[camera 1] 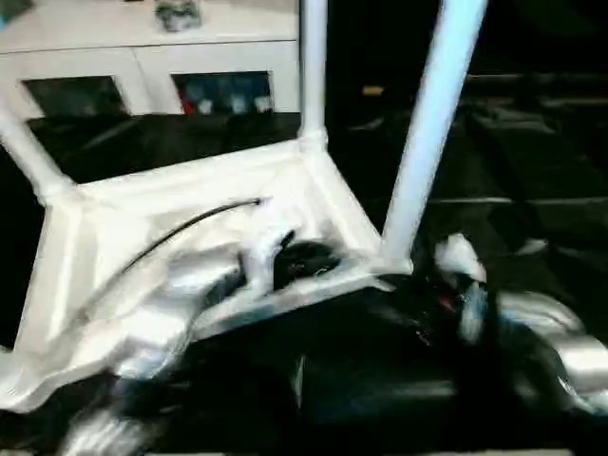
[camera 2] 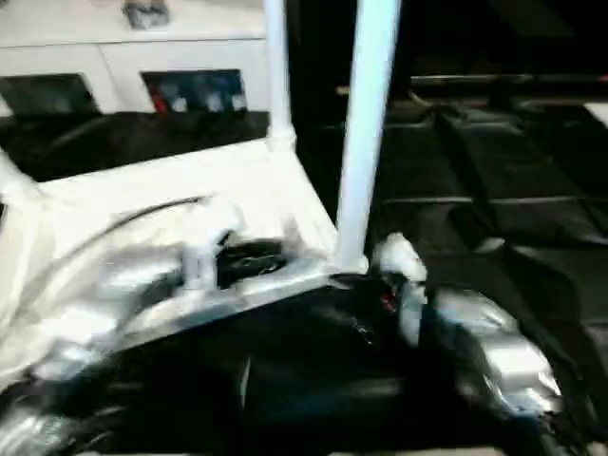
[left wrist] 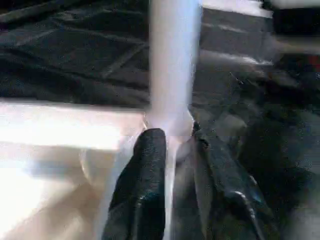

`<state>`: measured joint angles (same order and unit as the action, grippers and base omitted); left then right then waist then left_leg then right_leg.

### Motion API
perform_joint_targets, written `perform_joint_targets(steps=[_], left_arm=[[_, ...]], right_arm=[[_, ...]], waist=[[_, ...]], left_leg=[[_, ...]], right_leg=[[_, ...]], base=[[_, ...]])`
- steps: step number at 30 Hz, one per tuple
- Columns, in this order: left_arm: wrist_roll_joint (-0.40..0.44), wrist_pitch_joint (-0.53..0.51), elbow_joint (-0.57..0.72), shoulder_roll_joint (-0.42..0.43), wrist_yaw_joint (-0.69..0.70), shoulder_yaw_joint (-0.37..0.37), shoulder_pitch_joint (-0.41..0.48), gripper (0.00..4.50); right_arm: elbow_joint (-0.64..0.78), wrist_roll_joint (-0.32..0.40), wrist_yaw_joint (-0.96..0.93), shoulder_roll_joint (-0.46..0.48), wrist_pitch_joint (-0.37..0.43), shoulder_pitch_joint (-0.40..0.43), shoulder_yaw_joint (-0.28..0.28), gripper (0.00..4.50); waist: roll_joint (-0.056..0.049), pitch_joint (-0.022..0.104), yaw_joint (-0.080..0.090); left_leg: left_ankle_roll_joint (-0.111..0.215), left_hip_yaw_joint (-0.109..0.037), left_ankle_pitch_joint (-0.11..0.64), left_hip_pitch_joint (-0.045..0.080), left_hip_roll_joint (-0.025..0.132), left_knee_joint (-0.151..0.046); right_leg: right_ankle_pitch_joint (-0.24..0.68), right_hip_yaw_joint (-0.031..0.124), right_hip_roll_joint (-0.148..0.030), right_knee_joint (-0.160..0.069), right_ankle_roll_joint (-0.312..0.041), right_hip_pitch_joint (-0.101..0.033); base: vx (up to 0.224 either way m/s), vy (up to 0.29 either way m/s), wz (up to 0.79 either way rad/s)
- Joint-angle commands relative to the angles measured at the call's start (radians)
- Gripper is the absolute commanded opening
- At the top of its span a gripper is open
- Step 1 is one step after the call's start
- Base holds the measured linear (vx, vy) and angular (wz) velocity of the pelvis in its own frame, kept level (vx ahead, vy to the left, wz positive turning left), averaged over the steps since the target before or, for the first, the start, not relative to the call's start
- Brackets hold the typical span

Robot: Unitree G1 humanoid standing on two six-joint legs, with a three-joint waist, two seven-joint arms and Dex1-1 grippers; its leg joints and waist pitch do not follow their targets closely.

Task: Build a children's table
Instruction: Rotate table base

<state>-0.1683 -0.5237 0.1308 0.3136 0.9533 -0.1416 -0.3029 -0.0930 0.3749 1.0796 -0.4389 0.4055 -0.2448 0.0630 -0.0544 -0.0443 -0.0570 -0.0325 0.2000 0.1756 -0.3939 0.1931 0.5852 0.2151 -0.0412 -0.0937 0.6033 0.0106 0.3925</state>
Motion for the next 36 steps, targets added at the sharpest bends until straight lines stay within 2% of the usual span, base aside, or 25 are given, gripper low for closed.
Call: perform_joint_targets(steps=[1,2,3,4,5,6,7,8,9,10,11,12,13,14,15,17,18,24,26,27,31,32,33,34,36], left_arm=[[-0.017,-0.047,0.094,0.024,0.0,0.026,0.075,1.39],[-0.023,-0.06,0.157,0.033,-0.023,0.044,0.138,1.48],[-0.017,-0.051,0.183,0.031,-0.044,0.055,0.175,1.48],[0.006,-0.019,0.205,0.02,-0.083,0.072,0.224,1.56],[0.035,0.022,0.219,-0.004,-0.134,0.094,0.279,1.56],[0.048,0.041,0.224,-0.018,-0.159,0.104,0.303,1.76],[0.048,0.038,0.231,-0.02,-0.168,0.105,0.31,1.81],[0.048,0.036,0.238,-0.022,-0.176,0.107,0.316,1.84],[0.049,0.035,0.248,-0.025,-0.187,0.107,0.324,1.84],[0.059,0.028,0.27,-0.032,-0.229,0.114,0.356,2.04],[0.065,0.03,0.285,-0.041,-0.259,0.121,0.384,2.15],[0.054,0.025,0.32,-0.048,-0.279,0.135,0.432,2.21],[0.048,0.027,0.33,-0.045,-0.273,0.136,0.442,2.21],[0.042,0.029,0.338,-0.043,-0.267,0.137,0.452,2.27],[0.021,0.023,0.367,-0.035,-0.253,0.134,0.48,2.49],[-0.003,0.019,0.406,-0.015,-0.223,0.126,0.53,2.59],[-0.028,0.018,0.428,0.001,-0.192,0.127,0.56,2.64],[-0.127,-0.015,0.492,0.086,-0.099,0.194,0.655,3.17],[-0.145,-0.011,0.502,0.111,-0.082,0.238,0.685,3.27],[-0.169,0.003,0.506,0.129,-0.07,0.292,0.717,3.37],[-0.207,0.025,0.509,0.159,-0.038,0.365,0.769,3.72],[-0.231,0.017,0.515,0.176,-0.017,0.397,0.798,3.72],[-0.27,-0.001,0.521,0.211,0.031,0.472,0.854,3.97],[-0.295,-0.015,0.522,0.233,0.061,0.522,0.886,3.97],[-0.316,-0.027,0.517,0.257,0.092,0.575,0.913,4.06]], right_arm=[[-0.075,-0.043,-0.06,0.029,-0.048,-0.046,0.002,3.7],[-0.126,-0.062,-0.101,0.05,-0.07,-0.077,0.002,3.7],[-0.158,-0.072,-0.125,0.062,-0.082,-0.097,0.002,3.7],[-0.205,-0.086,-0.16,0.084,-0.094,-0.126,0.001,3.7],[-0.273,-0.113,-0.239,0.117,-0.101,-0.17,-0.003,3.7],[-0.308,-0.131,-0.29,0.135,-0.112,-0.192,-0.006,3.7],[-0.318,-0.137,-0.306,0.14,-0.115,-0.198,-0.007,3.7],[-0.328,-0.142,-0.322,0.145,-0.118,-0.204,-0.008,3.7],[-0.339,-0.145,-0.335,0.15,-0.124,-0.211,-0.01,3.7],[-0.403,-0.165,-0.394,0.173,-0.144,-0.245,-0.013,3.7],[-0.458,-0.18,-0.437,0.191,-0.168,-0.273,-0.013,3.7],[-0.555,-0.2,-0.499,0.218,-0.196,-0.324,-0.016,3.7],[-0.574,-0.204,-0.512,0.222,-0.204,-0.335,-0.017,3.7],[-0.592,-0.208,-0.524,0.225,-0.21,-0.345,-0.018,3.7],[-0.647,-0.216,-0.552,0.237,-0.233,-0.376,-0.025,3.7],[-0.744,-0.234,-0.614,0.254,-0.275,-0.432,-0.035,3.7],[-0.789,-0.241,-0.639,0.262,-0.295,-0.46,-0.039,3.7],[-0.925,-0.259,-0.726,0.269,-0.366,-0.55,-0.056,3.7],[-0.961,-0.262,-0.744,0.265,-0.387,-0.57,-0.063,3.7],[-0.991,-0.265,-0.752,0.26,-0.409,-0.585,-0.069,3.7],[-1.026,-0.267,-0.755,0.256,-0.432,-0.6,-0.077,3.7],[-1.038,-0.267,-0.756,0.255,-0.442,-0.603,-0.08,3.7],[-1.05,-0.268,-0.757,0.252,-0.452,-0.604,-0.083,3.7],[-1.059,-0.27,-0.757,0.252,-0.459,-0.605,-0.084,3.7],[-1.068,-0.272,-0.757,0.252,-0.465,-0.607,-0.085,3.7]], waist=[[0.028,0.059,-0.01],[0.029,0.057,-0.011],[0.039,0.055,-0.011],[0.043,0.051,-0.01],[0.043,0.051,-0.01],[0.056,0.049,-0.009],[0.05,0.048,-0.013],[0.052,0.049,-0.023],[0.053,0.048,-0.026],[0.064,0.047,-0.03],[0.082,0.046,-0.031],[0.072,0.049,-0.031],[0.07,0.049,-0.03],[0.072,0.047,-0.031],[0.08,0.051,-0.033],[0.078,0.05,-0.03],[0.081,0.052,-0.034],[0.083,0.049,-0.033],[0.084,0.048,-0.033],[0.084,0.049,-0.033],[0.082,0.045,-0.03],[0.083,0.044,-0.03],[0.084,0.045,-0.031],[0.083,0.045,-0.029],[0.085,0.043,-0.025]], left_leg=[[0.104,-0.021,0.107,0.017,0.04,-0.064],[0.074,-0.019,0.136,0.022,0.042,-0.067],[0.066,-0.017,0.143,0.024,0.045,-0.069],[0.047,-0.016,0.157,0.024,0.043,-0.072],[0.047,-0.016,0.157,0.024,0.043,-0.072],[0.037,-0.016,0.169,0.022,0.044,-0.072],[0.017,-0.016,0.19,0.027,0.043,-0.076],[0.001,-0.01,0.224,0.044,0.046,-0.072],[-0.004,-0.01,0.228,0.043,0.044,-0.073],[-0.008,-0.01,0.225,0.039,0.045,-0.075],[-0.007,-0.014,0.208,0.027,0.044,-0.079],[-0.014,-0.014,0.201,0.029,0.043,-0.076],[-0.018,-0.015,0.203,0.028,0.044,-0.076],[-0.021,-0.014,0.202,0.028,0.042,-0.077],[-0.025,-0.013,0.202,0.032,0.041,-0.074],[-0.028,-0.015,0.201,0.026,0.04,-0.075],[-0.03,-0.012,0.204,0.033,0.041,-0.072],[-0.035,-0.01,0.201,0.029,0.036,-0.071],[-0.036,-0.009,0.211,0.031,0.036,-0.07],[-0.04,-0.01,0.221,0.03,0.036,-0.07],[-0.049,-0.011,0.273,0.032,0.036,-0.073],[-0.051,-0.011,0.283,0.035,0.038,-0.075],[-0.054,-0.01,0.292,0.034,0.036,-0.073],[-0.055,-0.012,0.293,0.03,0.035,-0.075],[-0.056,-0.01,0.315,0.034,0.036,-0.076]], right_leg=[[0.124,0.021,-0.049,-0.058,-0.24,-0.035],[0.146,0.024,-0.047,-0.06,-0.241,-0.03],[0.143,0.026,-0.044,-0.064,-0.238,-0.026],[0.134,0.027,-0.039,-0.065,-0.233,-0.025],[0.134,0.027,-0.039,-0.065,-0.233,-0.025],[0.131,0.028,-0.041,-0.064,-0.235,-0.024],[0.158,0.029,-0.039,-0.066,-0.222,-0.022],[0.171,0.033,-0.037,-0.07,-0.211,-0.01],[0.167,0.035,-0.036,-0.07,-0.205,-0.011],[0.161,0.035,-0.035,-0.069,-0.198,-0.015],[0.153,0.033,-0.041,-0.062,-0.191,-0.024],[0.154,0.033,-0.042,-0.06,-0.187,-0.021],[0.149,0.033,-0.043,-0.06,-0.191,-0.019],[0.15,0.033,-0.041,-0.063,-0.185,-0.02],[0.122,0.033,-0.037,-0.055,-0.177,-0.019],[0.113,0.032,-0.038,-0.053,-0.182,-0.02],[0.105,0.031,-0.036,-0.052,-0.179,-0.016],[0.056,0.031,-0.027,-0.044,-0.166,-0.02],[0.064,0.032,-0.029,-0.044,-0.165,-0.018],[0.074,0.031,-0.028,-0.043,-0.165,-0.019],[0.131,0.033,-0.026,-0.049,-0.152,-0.014],[0.133,0.033,-0.024,-0.05,-0.147,-0.012],[0.137,0.035,-0.026,-0.048,-0.152,-0.011],[0.14,0.034,-0.027,-0.047,-0.153,-0.014],[0.158,0.032,-0.021,-0.05,-0.148,-0.009]], base=[[0.0,0.0,0.0],[0.0,0.0,0.0],[0.0,0.0,0.0],[0.0,0.0,0.0],[0.0,0.0,0.0],[0.0,0.0,0.0],[0.0,0.0,0.0],[0.0,0.0,0.0],[0.0,0.0,0.0],[0.0,0.0,0.0],[0.0,0.0,0.0],[0.0,0.0,0.0],[0.0,0.0,0.0],[0.0,0.0,0.0],[0.0,0.0,0.0],[0.0,0.0,0.0],[0.0,0.0,0.0],[0.0,0.0,0.0],[0.0,0.0,0.0],[0.0,0.0,0.0],[0.0,0.0,0.0],[0.0,0.0,0.0],[0.0,0.0,0.0],[0.0,0.0,0.0],[0.0,0.0,0.0]])
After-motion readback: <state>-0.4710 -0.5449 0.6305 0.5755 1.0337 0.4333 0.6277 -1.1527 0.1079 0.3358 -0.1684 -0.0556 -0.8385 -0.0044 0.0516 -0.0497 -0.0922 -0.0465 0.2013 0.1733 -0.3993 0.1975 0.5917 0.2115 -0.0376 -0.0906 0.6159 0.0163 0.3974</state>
